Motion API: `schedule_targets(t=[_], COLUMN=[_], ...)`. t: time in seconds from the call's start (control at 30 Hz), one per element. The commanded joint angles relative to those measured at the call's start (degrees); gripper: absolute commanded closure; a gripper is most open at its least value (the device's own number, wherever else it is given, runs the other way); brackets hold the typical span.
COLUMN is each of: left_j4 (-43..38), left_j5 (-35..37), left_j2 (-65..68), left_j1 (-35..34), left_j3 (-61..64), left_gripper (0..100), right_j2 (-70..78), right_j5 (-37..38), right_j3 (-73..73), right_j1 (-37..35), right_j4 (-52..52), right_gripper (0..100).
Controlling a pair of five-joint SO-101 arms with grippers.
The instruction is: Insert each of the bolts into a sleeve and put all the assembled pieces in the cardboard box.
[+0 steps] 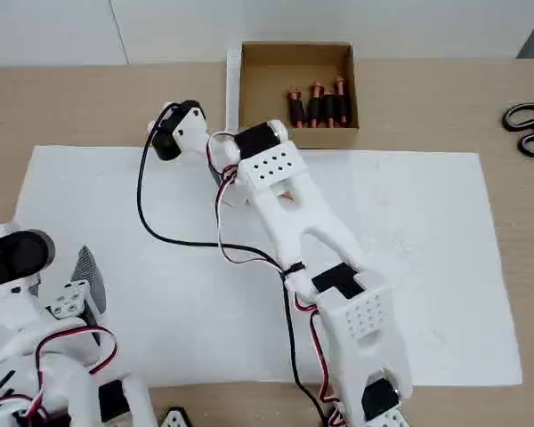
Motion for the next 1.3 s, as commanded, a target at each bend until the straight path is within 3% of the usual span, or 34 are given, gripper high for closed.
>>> schedule_targets(t=[0.0,0.67,0.9,1.27], left_j4=[-1.05,-1.05,-1.05,-1.05], left_j5=[0.53,0.53,0.53,0.53], left_j2=[-0.18,-0.18,-0.18,-0.18], left_j1=[0.0,0.0,0.0,0.0], left_j3=[-0.13,-0.04,-0.04,-0.04], left_gripper=[79,79,79,79], right_j2=[0.48,8.75,8.84,8.75], right_j5=[0.62,0.18,0.18,0.09], right_j3=[-0.18,-0.18,-0.18,-0.18], right_j1=[-0.31,-0.31,-0.22,-0.04], right_j4=[-1.19,-4.0,-4.09,-3.56], right_gripper=[74.2,74.5,84.3,85.7])
